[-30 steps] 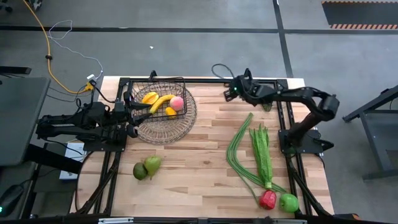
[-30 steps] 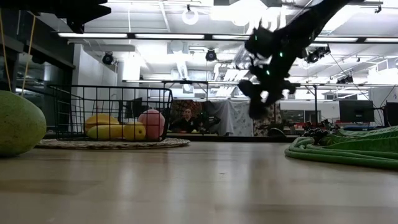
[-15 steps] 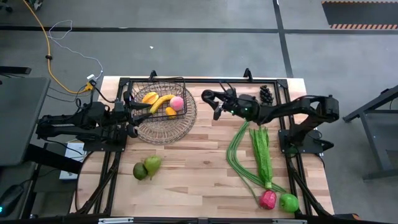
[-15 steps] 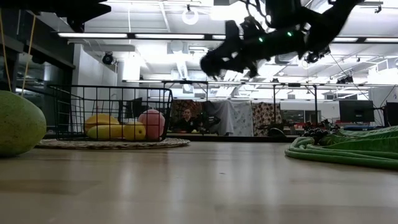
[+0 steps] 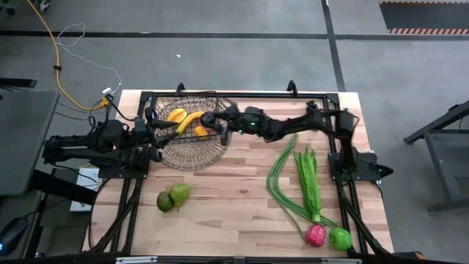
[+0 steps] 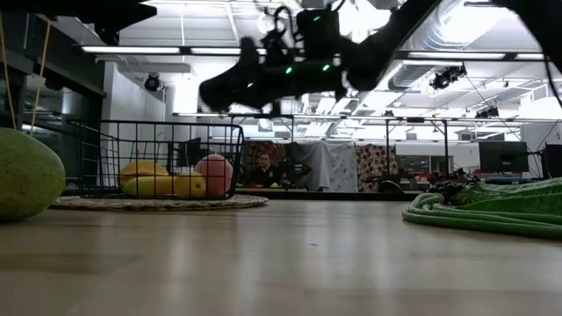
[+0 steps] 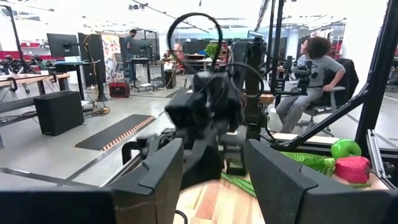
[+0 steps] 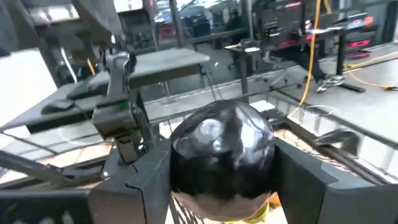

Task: Build produce basket
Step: Put the black plum into the wire basket

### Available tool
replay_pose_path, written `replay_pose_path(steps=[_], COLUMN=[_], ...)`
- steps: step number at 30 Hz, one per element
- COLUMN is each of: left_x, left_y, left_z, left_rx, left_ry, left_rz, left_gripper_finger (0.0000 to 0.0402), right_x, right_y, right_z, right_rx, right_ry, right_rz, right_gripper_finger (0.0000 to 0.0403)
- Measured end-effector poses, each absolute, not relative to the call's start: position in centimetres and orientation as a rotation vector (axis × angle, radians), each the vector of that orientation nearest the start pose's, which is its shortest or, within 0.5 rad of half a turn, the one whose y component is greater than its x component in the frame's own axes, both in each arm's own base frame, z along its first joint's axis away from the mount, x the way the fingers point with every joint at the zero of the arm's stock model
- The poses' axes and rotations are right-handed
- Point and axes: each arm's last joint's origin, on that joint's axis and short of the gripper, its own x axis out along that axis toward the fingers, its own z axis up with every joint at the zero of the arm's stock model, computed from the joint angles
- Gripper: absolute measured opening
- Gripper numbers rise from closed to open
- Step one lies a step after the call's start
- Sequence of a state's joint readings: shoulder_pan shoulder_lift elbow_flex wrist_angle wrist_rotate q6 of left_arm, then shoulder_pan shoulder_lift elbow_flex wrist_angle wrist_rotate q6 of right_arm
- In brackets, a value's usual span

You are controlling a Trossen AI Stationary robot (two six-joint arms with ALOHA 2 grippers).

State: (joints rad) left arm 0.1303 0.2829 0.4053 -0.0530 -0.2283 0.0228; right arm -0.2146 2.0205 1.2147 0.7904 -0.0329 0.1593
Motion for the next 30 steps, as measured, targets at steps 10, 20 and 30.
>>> replay_pose_path(steps=[10,20,30], left_x=[9.6,9.6,9.6], left_y=[1.9,1.9,1.9], left_z=[27.3,27.3,27.3], left_rx=[0.026,0.026,0.027], left_ry=[-0.062,-0.062,-0.062], left_rz=[0.359,0.359,0.359], left_gripper_finger=[0.0166,0.0166,0.0166], right_x=[45.3,45.2,44.8], right_y=[-9.9,-10.2,-10.3], right_z=[18.9,18.5,19.3], right_rx=[0.139,0.090,0.020], right_ry=[0.076,0.131,0.161], right_rz=[-0.180,-0.187,-0.212], right_gripper_finger=[0.0213,0.0222,0.0321])
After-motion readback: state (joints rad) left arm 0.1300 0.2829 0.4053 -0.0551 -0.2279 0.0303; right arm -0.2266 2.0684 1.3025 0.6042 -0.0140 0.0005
